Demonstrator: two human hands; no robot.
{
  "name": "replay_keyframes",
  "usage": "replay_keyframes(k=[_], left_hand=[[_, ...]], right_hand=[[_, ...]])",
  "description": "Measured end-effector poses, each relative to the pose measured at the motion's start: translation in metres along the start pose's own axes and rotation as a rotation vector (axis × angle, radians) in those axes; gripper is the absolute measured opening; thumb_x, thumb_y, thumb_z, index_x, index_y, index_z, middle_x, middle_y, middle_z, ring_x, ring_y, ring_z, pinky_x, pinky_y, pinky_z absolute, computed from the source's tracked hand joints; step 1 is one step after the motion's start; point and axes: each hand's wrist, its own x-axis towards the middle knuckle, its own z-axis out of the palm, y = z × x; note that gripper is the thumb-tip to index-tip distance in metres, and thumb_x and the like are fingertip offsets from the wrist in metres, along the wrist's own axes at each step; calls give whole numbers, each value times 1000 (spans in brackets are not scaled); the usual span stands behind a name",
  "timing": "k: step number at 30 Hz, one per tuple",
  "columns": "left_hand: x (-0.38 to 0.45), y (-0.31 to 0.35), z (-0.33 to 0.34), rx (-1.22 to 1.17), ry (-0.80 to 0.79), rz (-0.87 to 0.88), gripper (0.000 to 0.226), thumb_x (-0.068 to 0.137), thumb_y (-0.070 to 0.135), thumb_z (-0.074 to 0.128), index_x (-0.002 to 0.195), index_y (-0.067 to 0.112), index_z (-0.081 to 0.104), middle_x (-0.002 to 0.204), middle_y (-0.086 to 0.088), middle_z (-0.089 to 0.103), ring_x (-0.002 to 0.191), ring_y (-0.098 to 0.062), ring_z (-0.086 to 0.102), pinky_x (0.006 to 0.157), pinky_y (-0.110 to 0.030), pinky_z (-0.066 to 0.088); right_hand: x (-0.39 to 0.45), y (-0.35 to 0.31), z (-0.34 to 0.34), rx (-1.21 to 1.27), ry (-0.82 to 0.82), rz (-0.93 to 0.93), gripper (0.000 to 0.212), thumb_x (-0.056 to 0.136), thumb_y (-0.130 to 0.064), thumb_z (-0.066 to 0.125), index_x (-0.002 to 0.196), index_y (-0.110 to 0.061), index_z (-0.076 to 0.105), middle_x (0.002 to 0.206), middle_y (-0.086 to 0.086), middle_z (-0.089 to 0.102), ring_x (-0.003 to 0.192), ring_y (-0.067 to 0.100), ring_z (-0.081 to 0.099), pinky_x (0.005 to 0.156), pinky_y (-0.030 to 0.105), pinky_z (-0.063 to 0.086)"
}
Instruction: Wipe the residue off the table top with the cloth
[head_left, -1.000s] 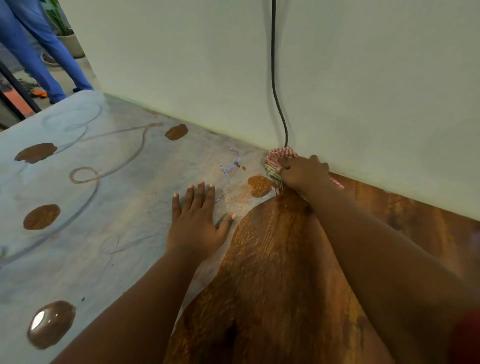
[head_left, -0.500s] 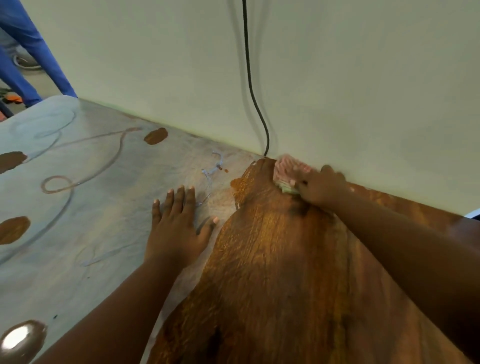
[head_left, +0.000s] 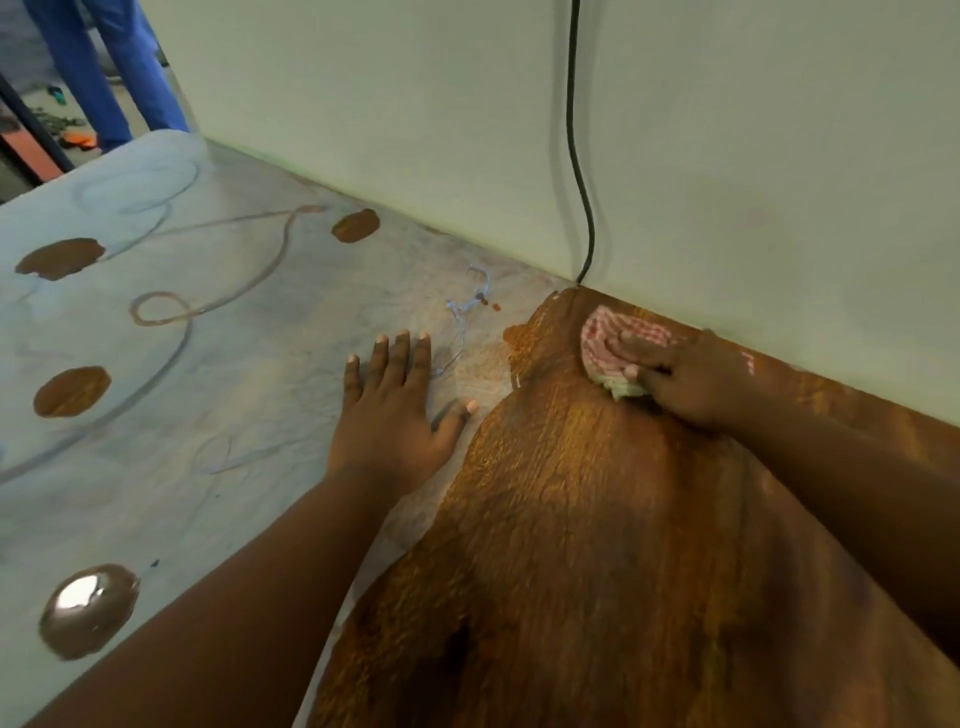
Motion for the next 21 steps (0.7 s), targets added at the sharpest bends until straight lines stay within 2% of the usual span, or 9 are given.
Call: replay_keyframes(k=[2,4,7,11,15,19,21], left_hand=[[0,0,-1,7,-8,0,89,86,73,11,153,17,-2,161,-7,-1,147,-23,-8,117,-45,-9],[0,0,-1,24,-7,0,90,85,74,8,153,16,-2,161,-8,-1,147,-23,-8,118,-45,-8],[-1,2,-2,47,-22,-7,91,84,74,4,152,14,-5,161,-7,-3,146,-22,-10,118,-44,-9],[-2,2,-3,35,1,-17,90,85,73,2,152,13,-7,161,-6,-4,146,-19,-13,118,-43,-11],[-2,1,-3,21,1,-14,89,87,72,5,152,13,-8,160,-5,-8,145,-18,-16,117,-42,-13],[-2,1,-5,-3,-9,-17,91,85,74,2,152,13,-7,160,-6,-8,145,-18,-16,117,-41,-14],[-1,1,-6,1,-20,-19,92,84,74,1,152,13,-9,160,-6,-10,145,-19,-17,117,-42,-14]], right_hand=[[23,-27,-6,-74,47,114,43,97,-49,30,139,-58,24,149,10,36,132,36,30,106,48,27],[39,-76,-8,-92,81,56,48,97,-41,32,144,-46,27,152,3,32,133,38,27,107,52,25],[58,-131,-3,-66,110,-80,51,95,-38,33,146,-42,28,152,-4,32,134,36,24,108,52,23],[95,-128,-12,-72,137,-78,51,94,-40,30,144,-46,27,146,0,42,130,31,29,100,49,29],[113,-125,-18,-81,105,-20,49,94,-43,29,142,-50,28,141,-2,47,130,31,30,98,47,30],[106,-125,-19,-49,91,-23,48,94,-43,29,142,-48,31,141,1,47,129,32,33,99,47,34],[99,-117,-24,-56,94,25,47,93,-45,33,139,-42,41,137,3,50,125,32,41,95,45,38]])
